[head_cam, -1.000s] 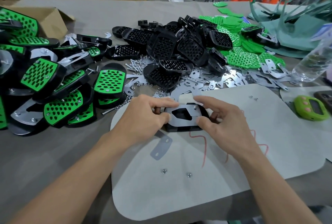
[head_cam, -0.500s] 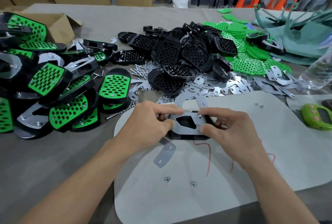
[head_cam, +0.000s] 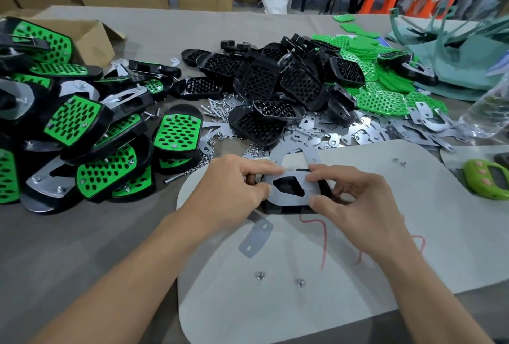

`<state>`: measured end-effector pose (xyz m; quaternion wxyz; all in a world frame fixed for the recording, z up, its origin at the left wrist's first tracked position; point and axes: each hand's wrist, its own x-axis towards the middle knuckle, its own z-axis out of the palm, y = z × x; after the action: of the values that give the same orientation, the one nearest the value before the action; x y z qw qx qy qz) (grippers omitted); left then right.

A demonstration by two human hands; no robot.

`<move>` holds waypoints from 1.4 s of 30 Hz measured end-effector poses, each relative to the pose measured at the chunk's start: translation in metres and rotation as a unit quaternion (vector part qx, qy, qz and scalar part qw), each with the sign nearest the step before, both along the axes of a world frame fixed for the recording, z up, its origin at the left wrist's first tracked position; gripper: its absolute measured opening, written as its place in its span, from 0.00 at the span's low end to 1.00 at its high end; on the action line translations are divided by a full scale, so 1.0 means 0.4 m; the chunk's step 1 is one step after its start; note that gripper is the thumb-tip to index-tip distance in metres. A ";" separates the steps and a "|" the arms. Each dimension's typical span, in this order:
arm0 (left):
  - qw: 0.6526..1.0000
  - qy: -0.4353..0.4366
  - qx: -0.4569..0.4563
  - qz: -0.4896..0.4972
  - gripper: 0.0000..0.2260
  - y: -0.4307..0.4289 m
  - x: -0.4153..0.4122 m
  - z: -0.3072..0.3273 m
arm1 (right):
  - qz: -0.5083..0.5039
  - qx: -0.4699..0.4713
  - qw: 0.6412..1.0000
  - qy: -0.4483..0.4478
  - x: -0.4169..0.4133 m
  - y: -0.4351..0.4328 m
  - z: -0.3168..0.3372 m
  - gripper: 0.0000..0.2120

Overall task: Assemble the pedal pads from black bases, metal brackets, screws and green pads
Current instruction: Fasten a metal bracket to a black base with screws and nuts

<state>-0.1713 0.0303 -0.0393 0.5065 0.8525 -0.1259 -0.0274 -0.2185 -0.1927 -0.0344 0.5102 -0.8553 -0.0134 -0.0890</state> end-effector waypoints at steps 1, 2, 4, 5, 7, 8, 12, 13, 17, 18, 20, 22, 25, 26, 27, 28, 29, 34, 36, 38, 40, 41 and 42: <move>1.000 0.000 -0.004 0.001 0.18 0.000 -0.001 0.000 | -0.001 -0.006 1.000 -0.001 0.000 0.000 -0.001 0.18; 1.000 0.001 -0.009 0.001 0.18 0.001 -0.002 0.000 | -0.003 -0.015 1.000 0.000 0.001 0.000 -0.002 0.20; 1.000 0.004 -0.017 -0.002 0.18 0.001 -0.004 0.001 | -0.009 -0.036 0.999 0.003 0.003 0.001 -0.003 0.25; 1.000 0.003 -0.017 -0.004 0.18 0.000 -0.005 0.002 | -0.014 -0.042 0.999 0.006 0.004 0.001 -0.004 0.25; 1.000 -0.006 -0.008 -0.007 0.19 -0.002 -0.008 0.004 | -0.020 -0.042 0.999 0.014 0.007 0.003 -0.003 0.24; 1.000 -0.013 0.000 -0.006 0.20 -0.004 -0.010 0.006 | -0.021 -0.041 0.999 0.016 0.007 0.004 -0.002 0.23; 0.997 -0.056 0.044 0.011 0.18 -0.001 -0.025 0.018 | -0.007 -0.045 0.999 0.009 0.010 0.009 0.005 0.21; 0.995 -0.073 0.064 0.019 0.18 0.001 -0.028 0.022 | 0.000 -0.043 0.999 0.010 0.010 0.012 0.006 0.21; 0.984 -0.121 0.126 0.031 0.19 0.004 -0.038 0.035 | 0.001 -0.036 0.999 0.006 0.010 0.015 0.006 0.21; 0.983 -0.122 0.132 0.031 0.19 0.004 -0.040 0.037 | -0.001 -0.029 1.000 0.006 0.010 0.014 0.005 0.20; 0.984 -0.119 0.130 0.031 0.19 0.003 -0.040 0.037 | -0.001 -0.012 1.000 0.012 0.012 0.014 0.003 0.20; 0.985 -0.120 0.120 0.023 0.20 0.003 -0.039 0.035 | -0.005 -0.004 1.000 0.016 0.013 0.014 0.002 0.20; 0.985 -0.130 0.117 0.011 0.20 0.003 -0.039 0.032 | -0.018 -0.014 1.000 0.008 0.006 0.021 0.001 0.23; 0.984 -0.134 0.116 0.011 0.20 0.003 -0.039 0.030 | -0.021 -0.013 1.000 0.006 0.002 0.023 0.002 0.24; 0.983 -0.137 0.118 0.014 0.20 0.003 -0.039 0.029 | -0.022 -0.009 1.000 0.006 0.000 0.025 0.002 0.24; 0.982 -0.140 0.123 0.016 0.19 0.004 -0.039 0.026 | -0.022 -0.006 1.000 0.008 -0.002 0.024 0.002 0.25; 0.981 -0.143 0.131 0.018 0.19 0.004 -0.040 0.025 | -0.021 -0.003 1.000 0.012 -0.001 0.022 0.000 0.24; 0.979 -0.142 0.145 0.029 0.17 0.008 -0.045 0.020 | -0.008 0.013 0.999 0.038 0.020 0.017 -0.002 0.22; 0.985 -0.120 0.124 0.021 0.18 0.012 -0.040 0.017 | -0.004 0.007 0.999 0.042 0.024 0.020 0.000 0.22; 0.989 -0.105 0.103 0.010 0.18 0.014 -0.033 0.015 | 0.003 -0.018 0.999 0.035 0.022 0.024 0.001 0.22; 0.990 -0.104 0.092 -0.007 0.21 0.014 -0.032 0.016 | 0.017 -0.051 0.998 0.018 0.014 0.029 0.002 0.21; 0.990 -0.108 0.093 -0.013 0.23 0.015 -0.032 0.018 | 0.022 -0.061 0.998 0.012 0.011 0.031 0.003 0.21; 0.988 -0.116 0.099 -0.016 0.23 0.015 -0.033 0.020 | 0.024 -0.066 0.997 0.008 0.010 0.032 0.003 0.21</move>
<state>-0.1846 0.0363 -0.0314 0.4012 0.8937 -0.1944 0.0509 -0.2144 -0.1798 -0.0334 0.4545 -0.8873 -0.0356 -0.0689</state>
